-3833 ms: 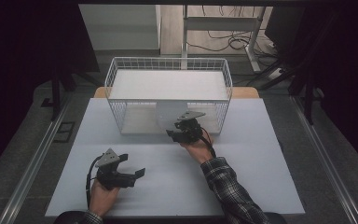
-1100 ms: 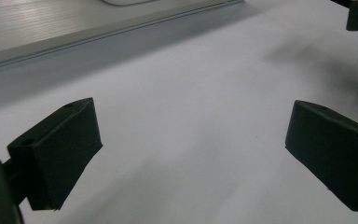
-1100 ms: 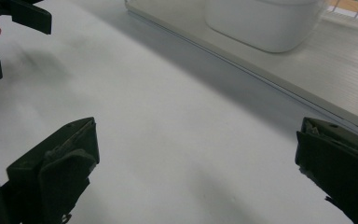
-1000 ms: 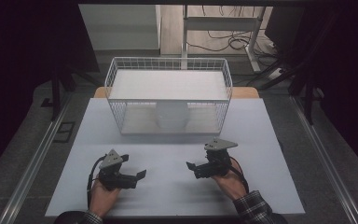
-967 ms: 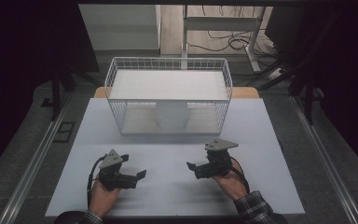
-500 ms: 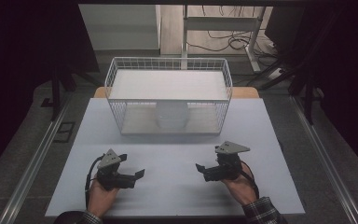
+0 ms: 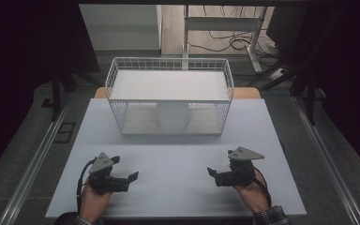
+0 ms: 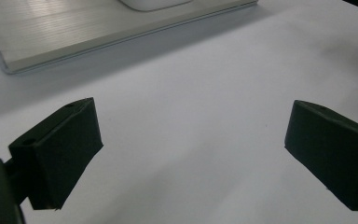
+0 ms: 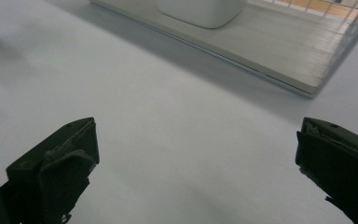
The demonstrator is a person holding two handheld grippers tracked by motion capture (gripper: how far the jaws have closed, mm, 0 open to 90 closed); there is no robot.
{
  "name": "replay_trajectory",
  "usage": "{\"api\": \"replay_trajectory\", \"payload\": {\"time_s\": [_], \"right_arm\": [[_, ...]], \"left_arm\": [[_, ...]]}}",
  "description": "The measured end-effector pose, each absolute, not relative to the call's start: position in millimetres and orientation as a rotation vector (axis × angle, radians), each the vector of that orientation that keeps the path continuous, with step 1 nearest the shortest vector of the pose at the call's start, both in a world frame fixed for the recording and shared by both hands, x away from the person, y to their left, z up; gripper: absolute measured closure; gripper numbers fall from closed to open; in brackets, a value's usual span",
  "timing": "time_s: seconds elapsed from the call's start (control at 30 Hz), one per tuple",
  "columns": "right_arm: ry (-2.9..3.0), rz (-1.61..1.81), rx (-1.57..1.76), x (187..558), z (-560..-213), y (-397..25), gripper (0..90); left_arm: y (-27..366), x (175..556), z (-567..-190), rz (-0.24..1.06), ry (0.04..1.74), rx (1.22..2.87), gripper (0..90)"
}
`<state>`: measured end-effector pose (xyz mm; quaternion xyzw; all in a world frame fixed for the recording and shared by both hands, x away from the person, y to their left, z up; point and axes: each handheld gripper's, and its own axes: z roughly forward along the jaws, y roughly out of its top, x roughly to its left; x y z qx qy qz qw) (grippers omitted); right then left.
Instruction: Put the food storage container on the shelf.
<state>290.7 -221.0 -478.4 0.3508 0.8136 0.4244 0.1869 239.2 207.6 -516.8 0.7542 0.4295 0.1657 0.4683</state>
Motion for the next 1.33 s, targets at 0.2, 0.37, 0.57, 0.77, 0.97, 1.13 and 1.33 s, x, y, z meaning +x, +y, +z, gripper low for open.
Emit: {"api": "replay_trajectory", "payload": {"time_s": [0.2, 0.37, 0.57, 0.77, 0.97, 1.13, 1.33], "right_arm": [[2.259, 1.164, 1.024, 282.7, -479.2, -233.9, 0.0], [2.236, 1.161, 1.062, 274.9, -479.8, -244.7, 0.0], [2.225, 1.149, 1.103, 264.8, -484.0, -256.0, 0.0], [2.216, 1.128, 1.143, 256.1, -490.2, -266.0, 0.0], [2.251, 1.078, 1.186, 251.2, -500.5, -271.2, 0.0], [2.273, 1.043, 1.181, 249.7, -502.7, -269.5, 0.0], [2.293, 1.013, 1.177, 251.1, -504.1, -267.4, 0.0]], "left_arm": [[213.6, 228.9, -514.5, 0.46, 1.065, 1.872, 3.1], [220.4, 220.2, -514.2, 0.495, 1.081, 1.886, 3.0], [229.2, 212.4, -516.4, 0.485, 1.111, 1.867, 3.0], [231.6, 208.5, -520.3, 0.456, 1.13, 1.879, 2.0], [232.4, 206.1, -523.2, 0.451, 1.158, 1.899, 1.2], [233.8, 205.2, -525.3, 0.44, 1.187, 1.906, 1.1], [232.7, 206.2, -525.9, 0.438, 1.194, 1.914, 1.1]]}}
